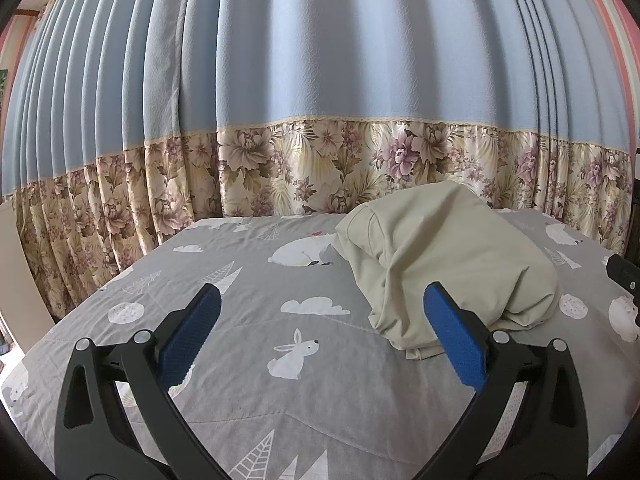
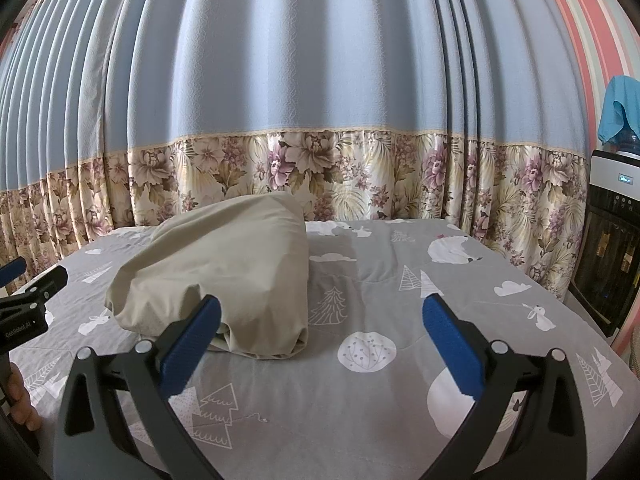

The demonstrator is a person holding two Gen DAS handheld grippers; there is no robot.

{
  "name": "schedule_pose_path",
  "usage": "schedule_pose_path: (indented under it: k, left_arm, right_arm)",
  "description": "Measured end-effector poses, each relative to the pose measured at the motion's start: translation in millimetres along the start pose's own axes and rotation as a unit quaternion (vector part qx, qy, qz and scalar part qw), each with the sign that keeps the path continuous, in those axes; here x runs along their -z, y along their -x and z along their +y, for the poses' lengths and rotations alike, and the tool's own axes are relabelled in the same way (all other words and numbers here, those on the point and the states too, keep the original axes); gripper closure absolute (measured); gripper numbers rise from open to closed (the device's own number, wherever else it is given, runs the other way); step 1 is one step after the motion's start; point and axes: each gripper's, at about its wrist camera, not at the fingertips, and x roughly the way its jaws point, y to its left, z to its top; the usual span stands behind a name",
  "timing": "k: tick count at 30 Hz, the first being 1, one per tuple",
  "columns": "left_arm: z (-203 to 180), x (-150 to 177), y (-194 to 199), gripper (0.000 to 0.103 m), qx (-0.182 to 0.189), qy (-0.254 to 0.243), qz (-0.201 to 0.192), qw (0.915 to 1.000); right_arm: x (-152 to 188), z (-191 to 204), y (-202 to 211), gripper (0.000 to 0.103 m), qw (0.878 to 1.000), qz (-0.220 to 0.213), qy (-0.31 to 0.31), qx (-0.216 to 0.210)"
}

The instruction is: Fold large clothes

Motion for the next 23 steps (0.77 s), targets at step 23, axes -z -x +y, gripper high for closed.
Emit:
schedule_pose_path:
  k: [23]
  left_arm:
    - [-1.3,1.3,1.8,0.003,0.002,-0.009,0.003,1.0]
  right_arm:
    - [-0.6,-0.5,-0.3,0.002,1.0,0.0,0.002,-0.001]
